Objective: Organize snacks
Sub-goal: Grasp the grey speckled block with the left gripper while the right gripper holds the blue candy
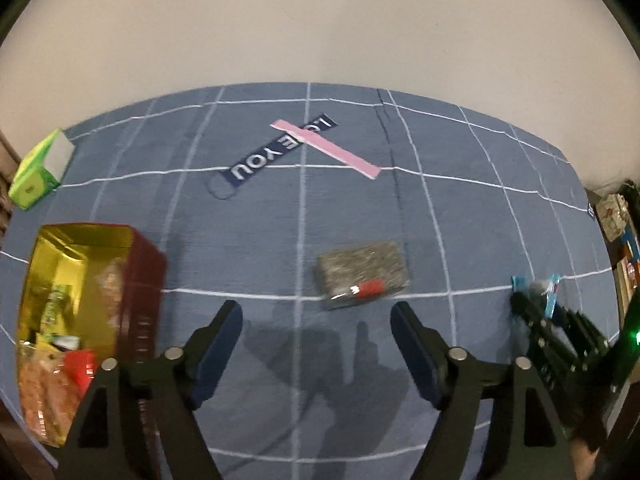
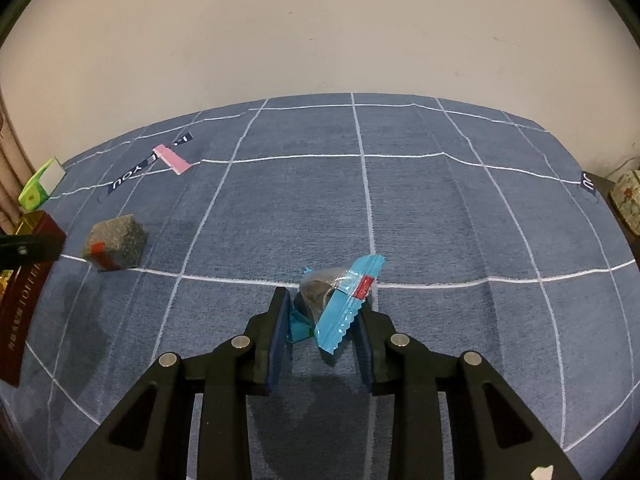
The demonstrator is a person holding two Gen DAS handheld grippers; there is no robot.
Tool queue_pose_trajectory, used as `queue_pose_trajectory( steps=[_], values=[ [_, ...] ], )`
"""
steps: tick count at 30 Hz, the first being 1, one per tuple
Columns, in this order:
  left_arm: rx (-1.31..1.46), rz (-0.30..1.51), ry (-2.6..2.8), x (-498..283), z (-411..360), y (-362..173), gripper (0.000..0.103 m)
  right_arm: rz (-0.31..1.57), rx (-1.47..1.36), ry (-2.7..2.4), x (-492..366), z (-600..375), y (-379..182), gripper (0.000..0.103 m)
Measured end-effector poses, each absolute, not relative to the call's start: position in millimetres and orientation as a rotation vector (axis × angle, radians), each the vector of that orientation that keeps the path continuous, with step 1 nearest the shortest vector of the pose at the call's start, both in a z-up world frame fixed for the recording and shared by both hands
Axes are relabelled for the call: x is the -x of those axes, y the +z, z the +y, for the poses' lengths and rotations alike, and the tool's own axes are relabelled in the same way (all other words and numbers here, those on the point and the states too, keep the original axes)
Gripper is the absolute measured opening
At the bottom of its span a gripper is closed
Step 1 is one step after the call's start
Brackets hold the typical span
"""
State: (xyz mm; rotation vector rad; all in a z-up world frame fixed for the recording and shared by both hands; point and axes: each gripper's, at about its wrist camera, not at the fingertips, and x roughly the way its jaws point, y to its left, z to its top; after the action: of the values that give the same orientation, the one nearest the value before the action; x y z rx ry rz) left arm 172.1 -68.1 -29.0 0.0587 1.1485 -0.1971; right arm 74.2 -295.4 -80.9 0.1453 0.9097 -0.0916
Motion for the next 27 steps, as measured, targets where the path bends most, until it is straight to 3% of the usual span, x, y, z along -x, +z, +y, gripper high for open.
queue_pose_trajectory(
  steps=[27],
  values=[
    [-0.044,1.225,-0.106,-212.9,-98.0,-78.1,0.077,0.905,-0.168,-0.074,-73.2,-297.7,-82.7,0.031]
  ],
)
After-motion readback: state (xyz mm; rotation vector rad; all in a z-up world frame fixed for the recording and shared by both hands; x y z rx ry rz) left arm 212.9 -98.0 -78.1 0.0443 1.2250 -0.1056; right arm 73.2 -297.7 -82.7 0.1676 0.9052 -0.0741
